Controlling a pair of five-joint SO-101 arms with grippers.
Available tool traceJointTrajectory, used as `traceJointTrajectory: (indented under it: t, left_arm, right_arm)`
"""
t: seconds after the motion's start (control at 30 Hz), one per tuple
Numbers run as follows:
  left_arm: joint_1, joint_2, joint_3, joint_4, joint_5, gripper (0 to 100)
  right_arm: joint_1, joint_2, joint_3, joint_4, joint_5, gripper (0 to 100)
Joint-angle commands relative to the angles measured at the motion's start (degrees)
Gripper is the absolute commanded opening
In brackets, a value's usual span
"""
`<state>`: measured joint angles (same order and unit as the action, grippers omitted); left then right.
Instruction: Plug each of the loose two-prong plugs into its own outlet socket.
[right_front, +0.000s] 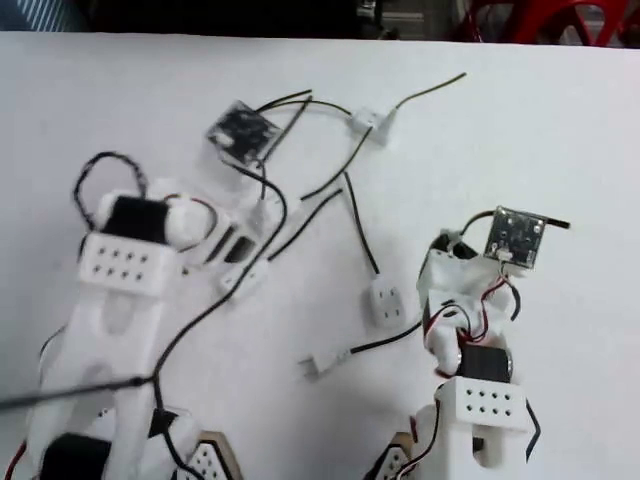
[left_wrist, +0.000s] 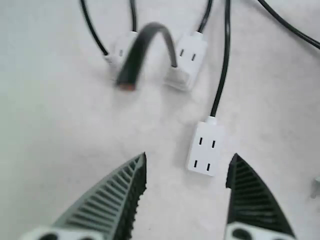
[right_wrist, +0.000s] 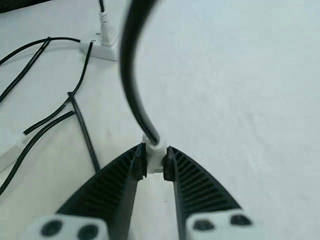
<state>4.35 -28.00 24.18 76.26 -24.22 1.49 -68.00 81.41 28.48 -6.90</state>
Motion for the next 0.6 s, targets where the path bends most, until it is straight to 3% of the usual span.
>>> traceJointTrajectory:
  t: [0.0,0.23,0.37,0.57]
  left_arm:
    - [-7.0,-10.9,1.9,0.5,1.1,26]
    - [-18.8,-21.6,19.0,-7.5,1.7,26]
    - [-24.5,-26.0,28.4,-14.2,7.3,26]
    - [-26.0,-28.2,38.6,-21.6,13.5,26]
  right_arm:
    - [-5.1,-0.8,-2.4,1.3,3.2,1.7]
    - [-23.0,-0.3,-10.1,8.4,5.3,1.7]
    - [-33.8,-0.3,-11.7,8.6,9.8,1.7]
    - [-44.9,6.8,-17.7,8.5,11.3,1.7]
